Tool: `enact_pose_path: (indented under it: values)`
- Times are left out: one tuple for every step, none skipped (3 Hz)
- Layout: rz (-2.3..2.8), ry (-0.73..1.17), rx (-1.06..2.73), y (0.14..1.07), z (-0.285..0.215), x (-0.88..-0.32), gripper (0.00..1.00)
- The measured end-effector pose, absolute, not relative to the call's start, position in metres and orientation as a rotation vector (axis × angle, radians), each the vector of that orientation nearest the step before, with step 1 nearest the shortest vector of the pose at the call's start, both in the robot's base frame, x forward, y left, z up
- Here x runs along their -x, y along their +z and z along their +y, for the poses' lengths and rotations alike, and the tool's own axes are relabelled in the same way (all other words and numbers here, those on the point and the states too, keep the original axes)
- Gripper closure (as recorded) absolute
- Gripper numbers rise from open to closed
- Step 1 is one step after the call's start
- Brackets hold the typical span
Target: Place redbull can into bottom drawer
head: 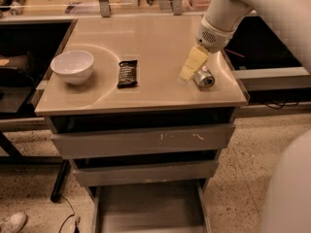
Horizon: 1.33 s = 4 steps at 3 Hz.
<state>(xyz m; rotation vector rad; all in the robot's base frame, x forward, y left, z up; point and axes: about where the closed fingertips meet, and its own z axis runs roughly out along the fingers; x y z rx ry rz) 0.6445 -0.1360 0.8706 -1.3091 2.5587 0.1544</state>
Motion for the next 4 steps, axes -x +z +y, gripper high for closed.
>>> enact_pose_path:
  values:
    - [2.586, 0.108, 1.323, 0.857, -0.117, -0.661, 0.0]
    - [2.63, 0.047, 1.323, 0.836, -0.113, -0.674, 0.0]
    - [2.672, -0.04, 1.284, 0.821, -0.132, -0.69, 0.0]
    - [2.689, -0.111, 1.224, 0.82, -0.162, -0.705, 0.0]
